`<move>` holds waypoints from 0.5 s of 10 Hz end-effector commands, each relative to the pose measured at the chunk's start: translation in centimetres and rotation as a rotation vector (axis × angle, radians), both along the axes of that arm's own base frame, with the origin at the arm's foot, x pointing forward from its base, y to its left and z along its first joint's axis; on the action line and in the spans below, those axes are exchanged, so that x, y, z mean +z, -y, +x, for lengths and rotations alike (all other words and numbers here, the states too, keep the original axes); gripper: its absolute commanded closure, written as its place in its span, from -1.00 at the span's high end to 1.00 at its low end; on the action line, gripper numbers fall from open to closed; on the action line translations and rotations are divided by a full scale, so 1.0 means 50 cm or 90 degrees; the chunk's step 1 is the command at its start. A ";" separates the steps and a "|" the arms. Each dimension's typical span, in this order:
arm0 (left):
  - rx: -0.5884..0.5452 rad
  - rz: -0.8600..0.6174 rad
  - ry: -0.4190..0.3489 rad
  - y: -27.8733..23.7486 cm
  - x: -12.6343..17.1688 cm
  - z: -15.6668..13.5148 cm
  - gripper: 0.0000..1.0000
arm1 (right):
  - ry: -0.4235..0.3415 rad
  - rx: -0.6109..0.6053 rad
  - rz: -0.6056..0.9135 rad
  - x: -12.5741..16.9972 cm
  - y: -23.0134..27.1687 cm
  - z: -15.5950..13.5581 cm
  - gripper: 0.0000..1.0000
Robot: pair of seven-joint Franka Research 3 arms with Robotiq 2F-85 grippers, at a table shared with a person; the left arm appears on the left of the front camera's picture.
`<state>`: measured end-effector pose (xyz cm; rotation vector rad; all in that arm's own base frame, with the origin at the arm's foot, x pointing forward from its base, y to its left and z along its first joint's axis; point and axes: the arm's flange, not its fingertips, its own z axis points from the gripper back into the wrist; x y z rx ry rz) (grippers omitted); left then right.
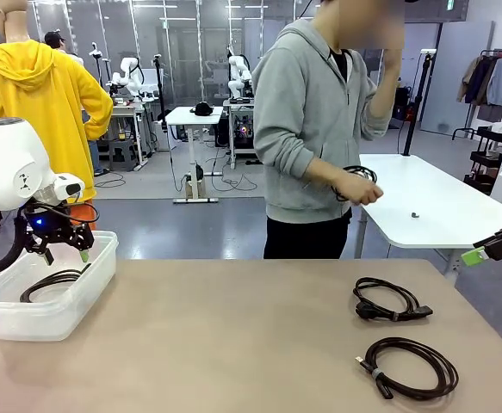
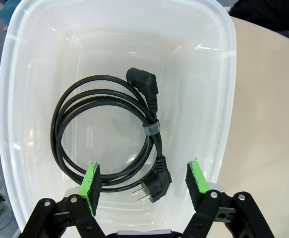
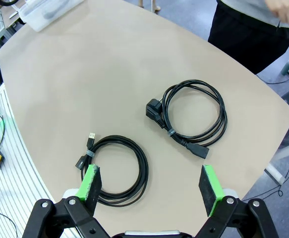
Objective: Organize and store the cables.
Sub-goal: Place the Power Cable into the Organizing box.
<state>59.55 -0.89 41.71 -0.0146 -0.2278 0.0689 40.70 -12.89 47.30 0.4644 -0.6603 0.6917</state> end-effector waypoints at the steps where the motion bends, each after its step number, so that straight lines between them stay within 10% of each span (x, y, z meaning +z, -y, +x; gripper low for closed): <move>1: -0.004 0.000 0.000 -0.002 0.000 0.000 0.72 | 0.004 0.005 0.005 0.001 0.000 -0.002 1.00; 5: 0.000 0.000 0.000 0.000 0.000 0.000 0.73 | 0.004 0.005 0.005 0.001 0.000 -0.002 1.00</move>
